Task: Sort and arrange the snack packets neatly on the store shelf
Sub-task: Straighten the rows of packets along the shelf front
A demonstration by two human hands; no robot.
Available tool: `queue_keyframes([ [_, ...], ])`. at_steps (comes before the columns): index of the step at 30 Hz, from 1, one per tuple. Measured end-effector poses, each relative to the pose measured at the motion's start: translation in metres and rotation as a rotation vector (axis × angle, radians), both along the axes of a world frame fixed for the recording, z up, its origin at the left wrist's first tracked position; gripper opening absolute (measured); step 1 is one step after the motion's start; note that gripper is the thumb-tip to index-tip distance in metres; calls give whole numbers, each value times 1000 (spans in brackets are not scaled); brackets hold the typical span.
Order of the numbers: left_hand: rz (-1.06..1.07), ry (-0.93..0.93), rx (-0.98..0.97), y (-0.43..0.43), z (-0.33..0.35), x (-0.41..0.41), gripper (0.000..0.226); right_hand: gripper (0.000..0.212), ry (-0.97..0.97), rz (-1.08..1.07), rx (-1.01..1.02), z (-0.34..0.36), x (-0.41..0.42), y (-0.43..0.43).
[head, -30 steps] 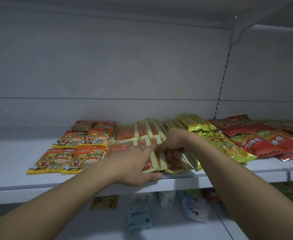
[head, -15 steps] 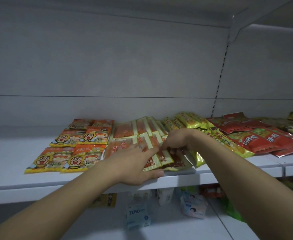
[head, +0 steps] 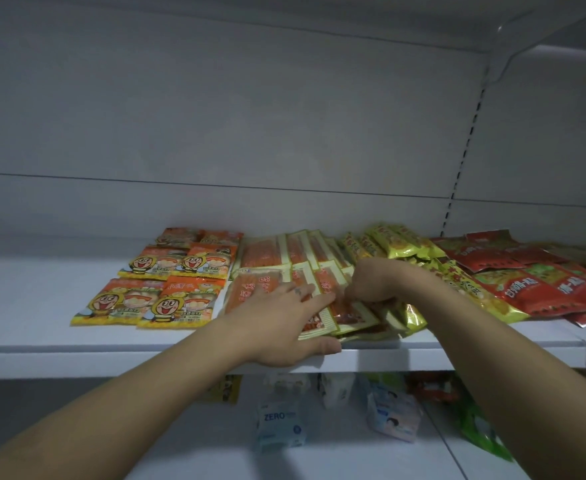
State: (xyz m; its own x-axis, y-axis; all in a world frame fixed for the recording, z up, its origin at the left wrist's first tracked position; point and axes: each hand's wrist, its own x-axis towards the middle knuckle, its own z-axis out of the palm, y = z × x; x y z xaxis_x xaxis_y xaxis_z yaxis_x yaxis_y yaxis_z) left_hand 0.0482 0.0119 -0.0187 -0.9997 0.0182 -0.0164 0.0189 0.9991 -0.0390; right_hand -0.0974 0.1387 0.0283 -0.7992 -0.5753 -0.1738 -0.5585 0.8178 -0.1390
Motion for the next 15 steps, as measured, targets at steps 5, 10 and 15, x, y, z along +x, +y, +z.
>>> queue_keyframes([
  [5, 9, 85, -19, 0, -4, 4, 97, 42, 150, 33, -15, 7, 3, 10],
  [10, 125, 71, -98, -10, -2, 20, 104, 55, 131, 40, 6, 12, 9, 19],
  [15, 148, 23, -87, -12, -2, 28, 96, 51, -45, 26, -57, 8, 18, 17],
])
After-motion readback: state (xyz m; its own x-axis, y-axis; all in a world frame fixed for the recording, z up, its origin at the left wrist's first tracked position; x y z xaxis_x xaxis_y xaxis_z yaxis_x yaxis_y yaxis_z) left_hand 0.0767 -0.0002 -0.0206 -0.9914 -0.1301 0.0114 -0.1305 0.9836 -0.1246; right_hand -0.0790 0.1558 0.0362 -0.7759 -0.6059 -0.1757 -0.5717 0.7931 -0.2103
